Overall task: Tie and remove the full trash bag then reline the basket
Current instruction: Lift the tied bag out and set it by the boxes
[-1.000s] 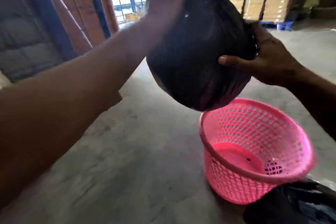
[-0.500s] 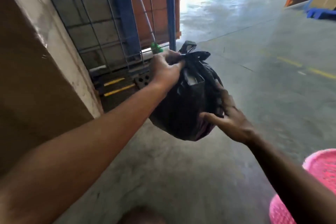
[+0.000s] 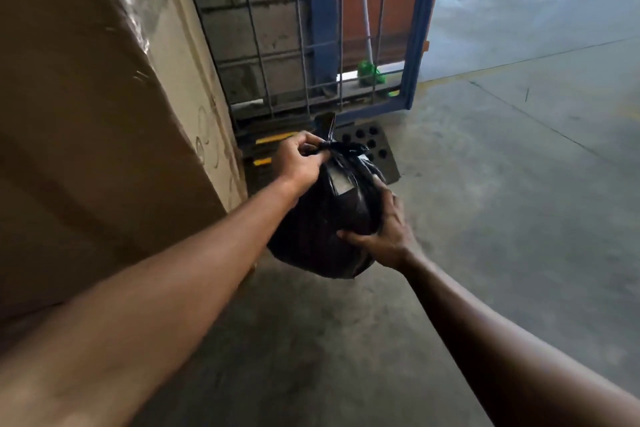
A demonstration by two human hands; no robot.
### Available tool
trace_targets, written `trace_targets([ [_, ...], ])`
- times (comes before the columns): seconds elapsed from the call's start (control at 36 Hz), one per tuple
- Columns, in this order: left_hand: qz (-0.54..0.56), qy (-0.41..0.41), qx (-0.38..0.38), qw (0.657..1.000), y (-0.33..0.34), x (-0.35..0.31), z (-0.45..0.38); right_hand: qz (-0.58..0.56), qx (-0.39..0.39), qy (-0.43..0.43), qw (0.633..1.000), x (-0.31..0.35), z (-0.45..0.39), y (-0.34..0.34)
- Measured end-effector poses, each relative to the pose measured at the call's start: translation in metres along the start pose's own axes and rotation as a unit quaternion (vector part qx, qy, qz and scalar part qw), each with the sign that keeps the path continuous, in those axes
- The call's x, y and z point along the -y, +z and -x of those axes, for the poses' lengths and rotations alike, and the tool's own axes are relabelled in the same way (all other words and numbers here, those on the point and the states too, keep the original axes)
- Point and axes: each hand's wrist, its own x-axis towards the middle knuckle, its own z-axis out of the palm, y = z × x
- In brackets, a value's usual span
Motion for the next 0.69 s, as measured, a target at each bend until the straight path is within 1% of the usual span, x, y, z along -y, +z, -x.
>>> trace_targets([
  [0.06,-0.045,0.023,-0.012,0.999,-0.010,0.024,-0.015,0.007,0.010,-0.003,1.000,-0.003,-0.028,0.021],
  [0.11,-0.105,0.008,-0.005,0.994,-0.019,0.048,-0.021,0.029,0.031,0.005,0.999,-0.009,-0.054,0.046],
  [0.17,-0.149,-0.053,0.050,0.986,-0.025,0.076,-0.017,0.070,0.090,0.022,0.993,-0.019,-0.072,0.074],
  [0.22,-0.212,-0.100,0.129,0.963,-0.026,0.108,-0.009,0.106,0.172,0.028,0.979,-0.028,-0.081,0.098],
  [0.25,-0.246,-0.107,0.170,0.948,-0.026,0.121,-0.005,0.115,0.201,0.025,0.973,-0.031,-0.084,0.108],
  [0.31,-0.286,-0.105,0.229,0.925,-0.024,0.142,0.001,0.128,0.221,0.012,0.967,-0.032,-0.089,0.121],
  [0.36,-0.293,-0.106,0.246,0.918,-0.022,0.153,0.004,0.141,0.218,0.003,0.966,-0.031,-0.095,0.128],
  [0.44,-0.284,-0.099,0.223,0.927,-0.017,0.160,0.005,0.152,0.224,0.000,0.963,-0.032,-0.098,0.127],
  [0.53,-0.295,-0.070,0.165,0.939,-0.010,0.153,0.009,0.165,0.216,-0.013,0.962,-0.032,-0.097,0.103],
  [0.61,-0.301,-0.019,0.096,0.949,-0.004,0.134,0.013,0.197,0.184,-0.037,0.962,-0.026,-0.095,0.065],
  [0.69,-0.282,0.047,0.085,0.954,0.006,0.109,0.018,0.234,0.167,-0.030,0.957,-0.025,-0.088,0.017],
])
